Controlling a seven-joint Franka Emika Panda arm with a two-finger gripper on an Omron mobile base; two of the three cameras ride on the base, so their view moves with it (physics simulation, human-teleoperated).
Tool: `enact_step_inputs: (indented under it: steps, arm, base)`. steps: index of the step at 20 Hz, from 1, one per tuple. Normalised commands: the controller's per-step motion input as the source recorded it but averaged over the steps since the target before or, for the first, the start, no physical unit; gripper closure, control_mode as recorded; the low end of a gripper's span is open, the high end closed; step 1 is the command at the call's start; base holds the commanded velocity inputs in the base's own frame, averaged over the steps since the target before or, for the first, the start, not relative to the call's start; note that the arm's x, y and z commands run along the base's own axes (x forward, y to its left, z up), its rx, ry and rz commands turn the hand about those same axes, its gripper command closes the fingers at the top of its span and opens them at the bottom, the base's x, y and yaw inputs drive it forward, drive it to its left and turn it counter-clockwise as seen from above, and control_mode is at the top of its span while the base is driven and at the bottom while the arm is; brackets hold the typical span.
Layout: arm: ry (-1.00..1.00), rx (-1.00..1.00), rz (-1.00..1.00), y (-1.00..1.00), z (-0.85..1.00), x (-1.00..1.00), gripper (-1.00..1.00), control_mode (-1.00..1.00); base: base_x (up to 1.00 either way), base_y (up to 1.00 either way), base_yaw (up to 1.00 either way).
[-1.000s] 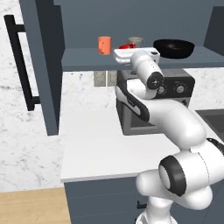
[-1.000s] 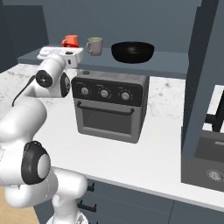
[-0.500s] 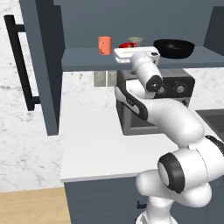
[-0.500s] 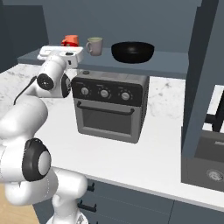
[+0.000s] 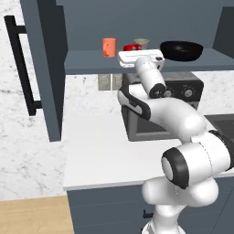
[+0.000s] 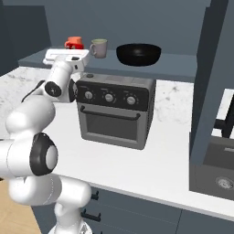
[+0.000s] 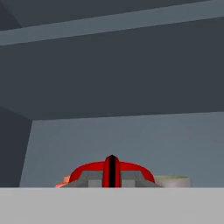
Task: Gather all objects into one cabinet and sort the glasses and bowls to opposite sides.
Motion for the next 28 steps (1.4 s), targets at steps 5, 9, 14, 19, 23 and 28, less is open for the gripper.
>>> enact_step_inputs:
  steps: [5,9,14,19,23,28]
  arm:
    - [-0.1,0.0,0.0,0.0,-0.36,0.38,1.0,-1.0]
    - [-0.16,0.0,0.0,0.0,-0.47,0.4,1.0,-1.0]
    - [-0.17,0.0,0.0,0.0,-0.47,0.36,1.0,-1.0]
    - [-0.23,0.0,0.0,0.0,-0.45,0.31,1.0,-1.0]
    - [-0.3,0.0,0.0,0.0,-0.28,0.36,1.0,-1.0]
    - [-0.35,0.0,0.0,0.0,-0.28,0.28,1.0,-1.0]
  base:
    - [0.0,0.0,0.0]
    - [0.0,0.0,0.0]
    - [0.0,0.0,0.0]
    - [0.0,0.0,0.0]
    - [0.0,0.0,0.0]
    - [0.0,0.0,0.0]
